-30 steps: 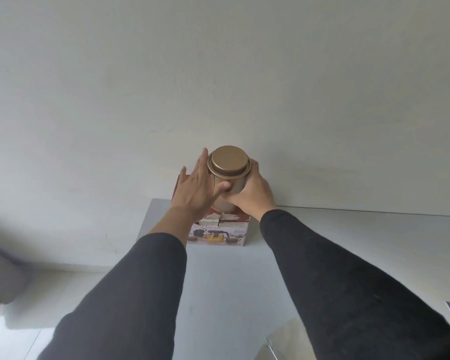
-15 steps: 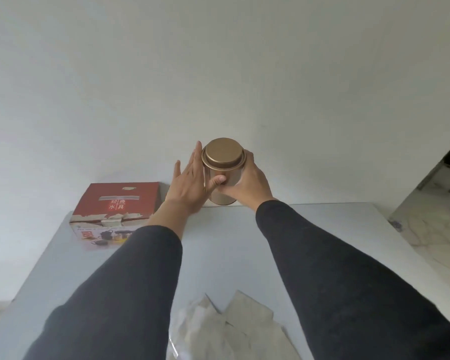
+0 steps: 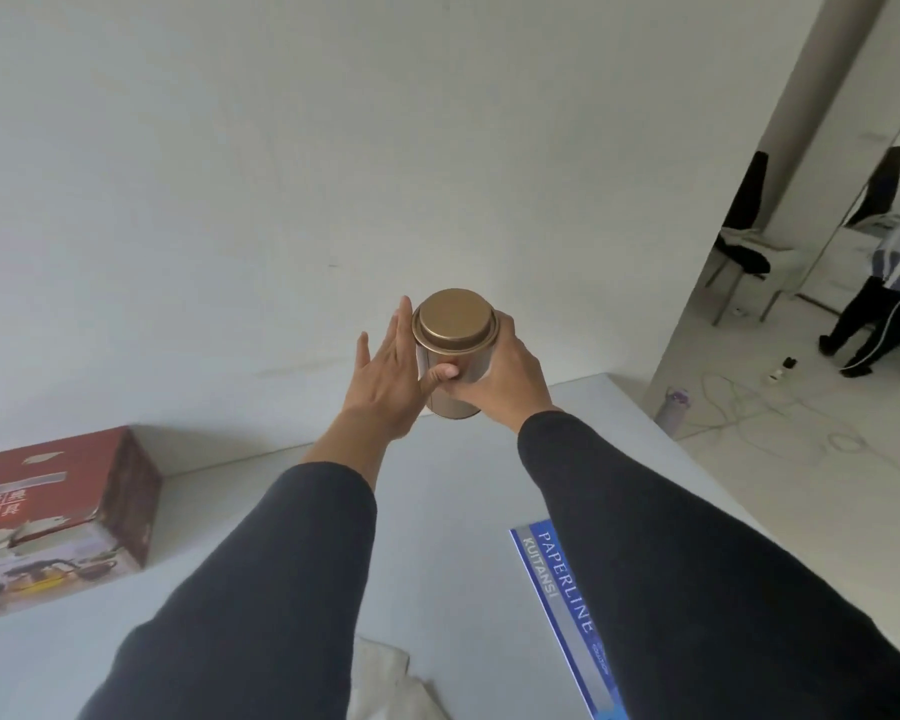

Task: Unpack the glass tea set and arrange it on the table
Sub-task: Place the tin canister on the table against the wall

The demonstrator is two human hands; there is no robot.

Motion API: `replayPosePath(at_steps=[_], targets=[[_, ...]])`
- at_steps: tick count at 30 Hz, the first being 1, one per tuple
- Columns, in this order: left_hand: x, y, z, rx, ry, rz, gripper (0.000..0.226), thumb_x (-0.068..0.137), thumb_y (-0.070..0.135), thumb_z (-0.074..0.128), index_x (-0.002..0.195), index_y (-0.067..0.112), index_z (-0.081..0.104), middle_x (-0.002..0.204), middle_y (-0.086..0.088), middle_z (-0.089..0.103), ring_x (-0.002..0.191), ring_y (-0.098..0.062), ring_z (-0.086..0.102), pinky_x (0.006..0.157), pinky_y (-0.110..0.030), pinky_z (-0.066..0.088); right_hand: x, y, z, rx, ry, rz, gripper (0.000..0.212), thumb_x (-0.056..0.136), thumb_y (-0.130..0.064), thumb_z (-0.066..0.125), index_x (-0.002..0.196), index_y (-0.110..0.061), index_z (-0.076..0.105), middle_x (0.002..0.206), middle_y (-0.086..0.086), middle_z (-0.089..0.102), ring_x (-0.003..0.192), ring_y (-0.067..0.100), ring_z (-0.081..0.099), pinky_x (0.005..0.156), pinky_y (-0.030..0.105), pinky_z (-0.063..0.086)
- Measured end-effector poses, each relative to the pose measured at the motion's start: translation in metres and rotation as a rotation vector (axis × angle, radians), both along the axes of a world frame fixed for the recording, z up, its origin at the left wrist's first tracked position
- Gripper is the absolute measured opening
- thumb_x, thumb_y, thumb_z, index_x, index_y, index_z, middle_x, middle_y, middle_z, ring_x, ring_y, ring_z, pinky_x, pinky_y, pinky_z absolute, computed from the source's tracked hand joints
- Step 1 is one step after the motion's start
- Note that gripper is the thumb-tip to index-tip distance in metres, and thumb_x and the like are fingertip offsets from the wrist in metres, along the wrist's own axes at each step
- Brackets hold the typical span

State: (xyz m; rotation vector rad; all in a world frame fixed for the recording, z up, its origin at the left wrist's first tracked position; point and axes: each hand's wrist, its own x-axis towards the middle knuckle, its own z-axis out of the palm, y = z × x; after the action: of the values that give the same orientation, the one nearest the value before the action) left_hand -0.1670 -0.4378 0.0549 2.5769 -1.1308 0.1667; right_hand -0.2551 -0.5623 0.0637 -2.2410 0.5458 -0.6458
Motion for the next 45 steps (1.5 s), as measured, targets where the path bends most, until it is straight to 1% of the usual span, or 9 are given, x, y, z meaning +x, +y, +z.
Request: replayPosePath(at_steps=[5, 9, 19, 22, 28, 33, 37, 40, 45], targets=[[-0.005, -0.061, -0.033, 0.033, 0.059, -0.021, 0.089, 0.09, 0.063, 0.017, 0.144, 0.009, -0.029, 0.159, 0.003, -0.013, 0.148, -0.01, 0.005, 0.12, -0.042, -0.004, -0.004, -0.059, -0.031, 0.032, 0.049, -0.027, 0.089, 0.06, -0.041, 0.081, 0.133, -0.027, 0.032, 0.127, -0.005, 0.055, 0.118, 0.021, 0.052, 0.099, 0.043, 0.044], [0.002, -0.105, -0.065, 0.086, 0.083, 0.023, 0.086, 0.093, 0.061, 0.018, 0.142, 0.011, -0.03, 0.158, 0.003, -0.018, 0.148, -0.01, 0.003, 0.119, -0.043, -0.003, 0.007, -0.105, -0.064, 0.146, 0.059, 0.024, 0.09, 0.06, -0.034, 0.084, 0.133, -0.028, 0.032, 0.13, -0.009, 0.052, 0.121, 0.015, 0.05, 0.099, 0.035, 0.045], [0.022, -0.196, -0.134, 0.191, 0.167, 0.155, 0.081, 0.101, 0.049, 0.022, 0.109, 0.027, -0.056, 0.156, 0.002, -0.026, 0.146, -0.012, -0.014, 0.12, -0.045, -0.003, 0.052, -0.197, -0.138, 0.252, 0.12, 0.097, 0.085, 0.062, -0.029, 0.084, 0.132, -0.026, 0.035, 0.126, -0.007, 0.054, 0.115, 0.015, 0.052, 0.095, 0.029, 0.045], [0.028, -0.211, -0.148, 0.181, 0.216, 0.188, 0.077, 0.1, 0.052, 0.021, 0.127, 0.021, -0.044, 0.156, 0.003, -0.025, 0.146, -0.011, -0.014, 0.12, -0.044, -0.004, 0.063, -0.212, -0.153, 0.282, 0.128, 0.111, 0.085, 0.062, -0.027, 0.084, 0.132, -0.025, 0.036, 0.124, -0.006, 0.056, 0.114, 0.015, 0.053, 0.093, 0.027, 0.045], [0.038, -0.224, -0.163, 0.232, 0.245, 0.228, 0.075, 0.1, 0.05, 0.02, 0.13, 0.018, -0.041, 0.156, 0.003, -0.027, 0.146, -0.011, -0.015, 0.12, -0.045, -0.003, 0.079, -0.225, -0.177, 0.332, 0.135, 0.139, 0.083, 0.066, -0.022, 0.083, 0.133, -0.024, 0.035, 0.125, -0.004, 0.056, 0.114, 0.015, 0.053, 0.089, 0.02, 0.041], [0.043, -0.226, -0.165, 0.299, 0.188, 0.266, 0.091, 0.105, 0.036, 0.023, 0.079, 0.034, -0.064, 0.154, -0.002, -0.032, 0.146, -0.017, -0.017, 0.12, -0.049, 0.001, 0.092, -0.229, -0.188, 0.343, 0.163, 0.169, 0.081, 0.068, -0.022, 0.082, 0.134, -0.022, 0.035, 0.127, -0.002, 0.055, 0.116, 0.016, 0.053, 0.095, 0.024, 0.044], [0.052, -0.229, -0.177, 0.196, 0.24, 0.291, 0.075, 0.103, 0.042, 0.024, 0.11, 0.035, -0.051, 0.155, 0.003, -0.028, 0.146, -0.013, -0.016, 0.12, -0.046, -0.002, 0.098, -0.232, -0.19, 0.349, 0.176, 0.184, 0.082, 0.067, -0.026, 0.083, 0.133, -0.023, 0.035, 0.125, -0.003, 0.056, 0.115, 0.016, 0.055, 0.097, 0.031, 0.047], [0.058, -0.229, -0.187, 0.169, 0.27, 0.297, 0.075, 0.099, 0.05, 0.021, 0.139, 0.019, -0.034, 0.156, 0.007, -0.026, 0.146, -0.01, -0.014, 0.12, -0.044, -0.003, 0.097, -0.234, -0.19, 0.341, 0.191, 0.188, 0.083, 0.067, -0.025, 0.083, 0.134, -0.023, 0.034, 0.126, -0.002, 0.056, 0.116, 0.016, 0.054, 0.098, 0.031, 0.046], [0.053, -0.227, -0.191, 0.116, 0.345, 0.307, 0.078, 0.096, 0.056, 0.022, 0.145, 0.02, -0.027, 0.157, 0.01, -0.022, 0.146, -0.01, -0.016, 0.119, -0.045, -0.006, 0.09, -0.229, -0.187, 0.262, 0.269, 0.141, 0.084, 0.07, -0.03, 0.081, 0.138, -0.02, 0.033, 0.13, 0.001, 0.055, 0.12, 0.02, 0.052, 0.097, 0.03, 0.044]])
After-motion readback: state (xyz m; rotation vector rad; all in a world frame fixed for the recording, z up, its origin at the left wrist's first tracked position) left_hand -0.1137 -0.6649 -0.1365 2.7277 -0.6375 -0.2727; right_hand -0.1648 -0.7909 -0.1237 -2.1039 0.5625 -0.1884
